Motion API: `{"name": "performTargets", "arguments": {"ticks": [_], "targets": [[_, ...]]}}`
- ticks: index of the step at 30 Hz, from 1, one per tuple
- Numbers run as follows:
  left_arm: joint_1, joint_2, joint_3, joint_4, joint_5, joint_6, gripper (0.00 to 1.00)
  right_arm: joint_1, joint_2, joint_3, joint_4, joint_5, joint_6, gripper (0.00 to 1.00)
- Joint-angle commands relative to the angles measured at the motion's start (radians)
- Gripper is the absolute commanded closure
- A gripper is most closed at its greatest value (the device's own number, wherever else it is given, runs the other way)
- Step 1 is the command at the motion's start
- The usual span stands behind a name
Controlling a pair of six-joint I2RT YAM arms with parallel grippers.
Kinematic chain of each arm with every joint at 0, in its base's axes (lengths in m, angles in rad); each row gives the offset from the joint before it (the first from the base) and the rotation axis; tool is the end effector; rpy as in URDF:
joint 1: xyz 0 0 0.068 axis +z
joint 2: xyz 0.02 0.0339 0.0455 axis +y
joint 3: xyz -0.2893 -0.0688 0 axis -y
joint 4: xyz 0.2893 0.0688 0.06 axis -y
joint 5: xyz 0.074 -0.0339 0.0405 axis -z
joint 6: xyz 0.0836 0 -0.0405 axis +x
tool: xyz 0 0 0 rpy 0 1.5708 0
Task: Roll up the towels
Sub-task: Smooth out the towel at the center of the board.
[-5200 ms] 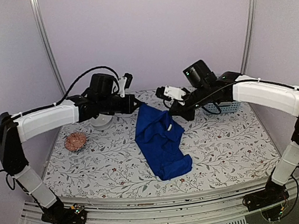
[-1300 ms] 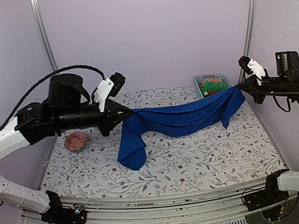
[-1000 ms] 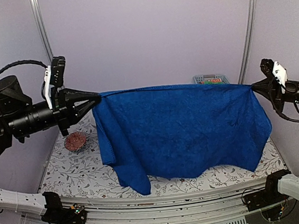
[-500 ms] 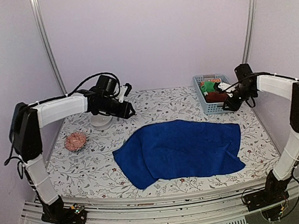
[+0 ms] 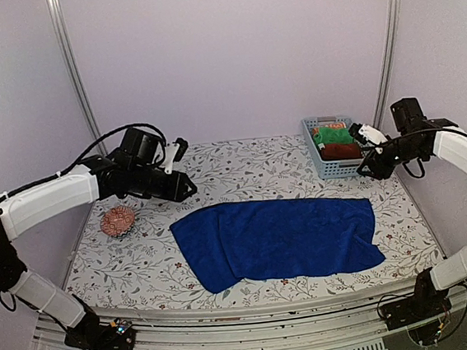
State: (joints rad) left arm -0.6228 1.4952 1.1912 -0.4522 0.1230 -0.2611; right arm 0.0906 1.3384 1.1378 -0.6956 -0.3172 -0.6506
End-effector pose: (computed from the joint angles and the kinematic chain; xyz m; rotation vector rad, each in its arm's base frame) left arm 0.3241 -0.2453 0.2649 0.4930 2.3427 -0.5748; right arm 0.3409 0.0572 0.2764 -0.9978 2.1952 0.1367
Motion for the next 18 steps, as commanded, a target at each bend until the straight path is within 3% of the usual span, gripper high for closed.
{"name": "performTargets", "arguments": {"ticks": [1, 4, 11, 18], "targets": [[-0.035, -0.068, -0.134, -0.061, 0.151, -0.081, 0.75, 0.001, -0.071, -0.15, -0.156, -0.092, -0.15, 0.59], [-0.069, -0.079, -0.17, -0.084, 0.226, -0.087, 0.79, 0.003, -0.096, -0.227, -0.198, -0.076, -0.221, 0.61], [-0.177, 0.035, -0.17, -0.114, 0.229, -0.087, 0.85, 0.052, -0.09, -0.289, -0.299, -0.173, -0.311, 0.69], [-0.265, 0.157, -0.17, -0.089, 0.226, -0.11, 0.88, 0.111, -0.05, -0.378, -0.288, -0.1, -0.336, 0.77]]}}
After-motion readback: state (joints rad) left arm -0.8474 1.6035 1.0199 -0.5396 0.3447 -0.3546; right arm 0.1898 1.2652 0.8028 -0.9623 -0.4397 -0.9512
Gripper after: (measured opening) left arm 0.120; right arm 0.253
